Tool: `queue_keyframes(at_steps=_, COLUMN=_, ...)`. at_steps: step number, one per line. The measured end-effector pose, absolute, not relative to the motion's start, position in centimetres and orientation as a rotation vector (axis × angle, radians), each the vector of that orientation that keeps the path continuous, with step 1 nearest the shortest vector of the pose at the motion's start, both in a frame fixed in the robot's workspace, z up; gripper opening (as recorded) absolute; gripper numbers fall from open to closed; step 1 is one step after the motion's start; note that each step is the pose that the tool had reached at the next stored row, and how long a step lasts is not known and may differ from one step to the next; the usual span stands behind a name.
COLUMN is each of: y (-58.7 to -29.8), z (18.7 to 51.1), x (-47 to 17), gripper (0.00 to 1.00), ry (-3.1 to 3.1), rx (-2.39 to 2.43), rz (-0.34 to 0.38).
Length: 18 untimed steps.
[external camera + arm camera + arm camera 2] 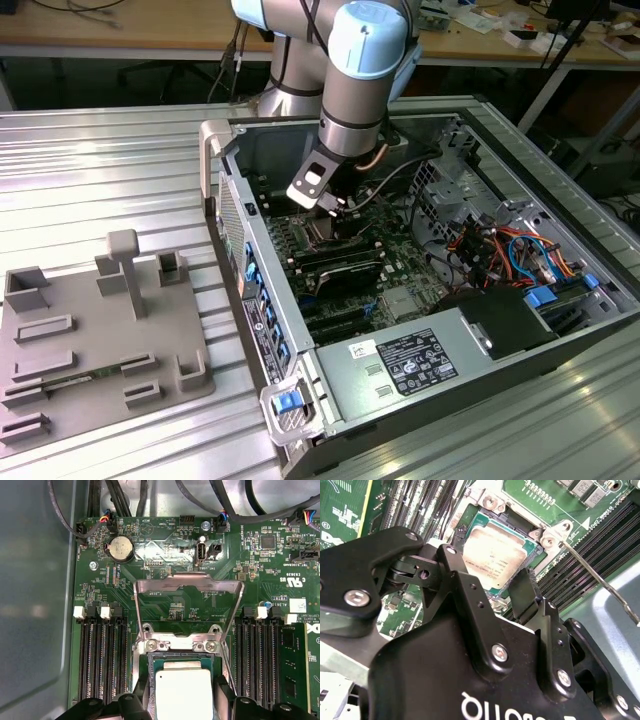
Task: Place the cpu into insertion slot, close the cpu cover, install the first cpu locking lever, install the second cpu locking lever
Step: 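Place the cpu into insertion slot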
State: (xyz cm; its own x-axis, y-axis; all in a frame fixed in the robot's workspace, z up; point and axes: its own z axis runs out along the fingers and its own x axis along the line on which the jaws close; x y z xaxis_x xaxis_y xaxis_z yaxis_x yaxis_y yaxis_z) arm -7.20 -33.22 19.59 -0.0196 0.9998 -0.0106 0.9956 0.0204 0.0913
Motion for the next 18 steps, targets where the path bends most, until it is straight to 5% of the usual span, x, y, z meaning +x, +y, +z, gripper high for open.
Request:
queue_keyframes(at_steps=9, y=-33.22, z=19.62, x=-7.05, gripper=0.61, ry=2.192, rx=2.149, rz=0.088)
queue_keyframes(at_steps=13, y=-33.22, z=19.65, x=-6.98, gripper=0.74, ry=2.192, rx=2.149, rz=0.087)
queue_keyframes(at_steps=18, y=-33.22, z=19.67, x=-6.95, gripper=0.74, ry=2.193, rx=2.149, rz=0.087)
